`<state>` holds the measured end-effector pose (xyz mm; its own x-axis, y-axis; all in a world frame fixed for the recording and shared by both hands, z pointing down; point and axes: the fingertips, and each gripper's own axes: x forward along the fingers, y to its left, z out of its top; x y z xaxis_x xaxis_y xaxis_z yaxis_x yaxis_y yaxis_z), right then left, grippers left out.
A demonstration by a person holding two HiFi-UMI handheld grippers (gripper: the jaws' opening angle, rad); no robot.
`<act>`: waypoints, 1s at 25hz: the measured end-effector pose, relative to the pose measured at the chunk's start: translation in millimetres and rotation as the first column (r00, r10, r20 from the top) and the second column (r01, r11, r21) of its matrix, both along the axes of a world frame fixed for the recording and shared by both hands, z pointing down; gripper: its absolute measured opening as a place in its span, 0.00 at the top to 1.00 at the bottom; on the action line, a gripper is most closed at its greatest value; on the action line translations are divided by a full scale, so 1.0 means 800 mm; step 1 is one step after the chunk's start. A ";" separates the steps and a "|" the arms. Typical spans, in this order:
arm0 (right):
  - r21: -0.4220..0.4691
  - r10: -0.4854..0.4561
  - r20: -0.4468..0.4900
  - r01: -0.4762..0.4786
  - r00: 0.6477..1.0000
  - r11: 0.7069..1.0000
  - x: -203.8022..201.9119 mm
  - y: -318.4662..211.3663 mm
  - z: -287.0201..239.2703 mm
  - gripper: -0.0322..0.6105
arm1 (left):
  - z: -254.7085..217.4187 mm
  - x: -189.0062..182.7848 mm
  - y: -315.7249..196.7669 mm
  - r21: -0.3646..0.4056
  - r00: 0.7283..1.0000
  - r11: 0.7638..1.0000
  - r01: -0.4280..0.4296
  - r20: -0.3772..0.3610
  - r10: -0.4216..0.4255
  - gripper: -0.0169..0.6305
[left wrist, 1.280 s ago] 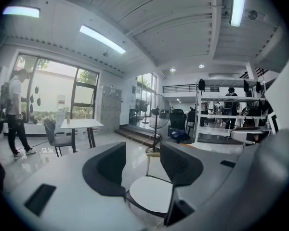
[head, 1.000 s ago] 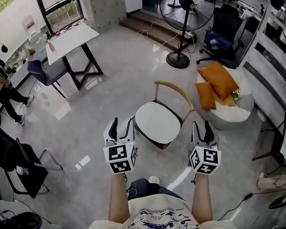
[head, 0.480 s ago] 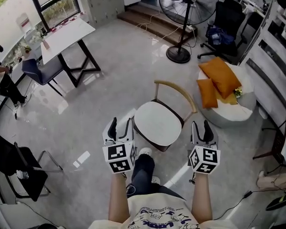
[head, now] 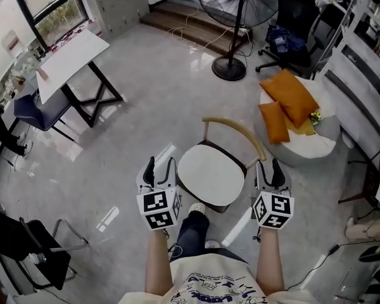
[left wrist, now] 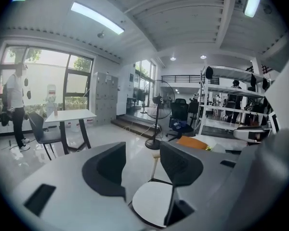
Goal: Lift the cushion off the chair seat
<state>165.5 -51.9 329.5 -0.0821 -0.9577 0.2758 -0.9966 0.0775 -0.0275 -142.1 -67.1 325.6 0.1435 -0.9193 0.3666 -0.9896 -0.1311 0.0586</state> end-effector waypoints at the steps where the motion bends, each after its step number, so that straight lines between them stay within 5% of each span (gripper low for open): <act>1: -0.007 0.008 0.001 -0.008 1.000 1.000 -0.003 -0.012 0.004 0.59 | 0.005 -0.003 -0.016 -0.008 1.000 1.000 -0.008 -0.003 0.008 0.64; 13: -0.144 0.081 -0.011 -0.082 0.997 0.986 -0.028 -0.117 0.098 0.59 | 0.095 -0.019 -0.160 -0.131 0.995 0.986 -0.099 -0.023 0.097 0.64; 25: -0.316 0.096 -0.034 -0.102 0.995 0.943 -0.002 -0.144 0.239 0.59 | 0.229 0.006 -0.205 -0.285 0.989 0.948 -0.142 -0.014 0.144 0.64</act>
